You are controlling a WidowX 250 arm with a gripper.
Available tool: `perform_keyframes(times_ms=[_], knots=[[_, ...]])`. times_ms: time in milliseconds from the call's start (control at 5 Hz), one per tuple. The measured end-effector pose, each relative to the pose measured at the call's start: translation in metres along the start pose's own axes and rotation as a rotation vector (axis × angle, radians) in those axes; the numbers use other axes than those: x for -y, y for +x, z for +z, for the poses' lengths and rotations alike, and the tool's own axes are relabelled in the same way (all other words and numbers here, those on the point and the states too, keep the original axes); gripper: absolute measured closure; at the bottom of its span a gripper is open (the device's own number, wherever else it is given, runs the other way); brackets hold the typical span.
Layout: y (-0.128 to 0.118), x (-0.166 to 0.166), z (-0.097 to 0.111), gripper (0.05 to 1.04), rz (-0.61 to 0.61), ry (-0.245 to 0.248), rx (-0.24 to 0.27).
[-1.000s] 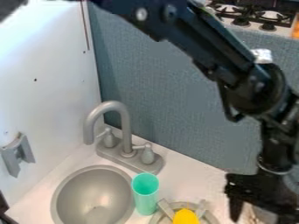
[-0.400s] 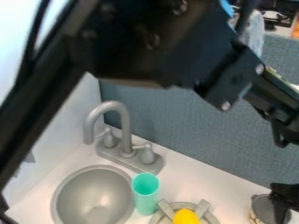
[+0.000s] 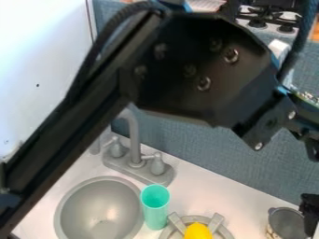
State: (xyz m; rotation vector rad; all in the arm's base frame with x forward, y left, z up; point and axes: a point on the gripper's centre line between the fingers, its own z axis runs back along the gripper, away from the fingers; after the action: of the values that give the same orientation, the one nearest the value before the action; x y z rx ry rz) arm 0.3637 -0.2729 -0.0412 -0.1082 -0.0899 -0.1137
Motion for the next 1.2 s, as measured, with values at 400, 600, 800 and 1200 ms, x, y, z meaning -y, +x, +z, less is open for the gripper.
perform_keyframes(times_ms=[400,600,800,1200], knots=[[0.004,0.007,-0.027,0.083,-0.025,-0.03,-0.022],[0.008,0.01,-0.036,0.083,-0.025,-0.039,-0.03],[0.009,0.01,-0.04,0.083,-0.026,-0.043,-0.035],[-0.002,-0.058,-0.057,0.083,0.131,0.108,-0.112]])
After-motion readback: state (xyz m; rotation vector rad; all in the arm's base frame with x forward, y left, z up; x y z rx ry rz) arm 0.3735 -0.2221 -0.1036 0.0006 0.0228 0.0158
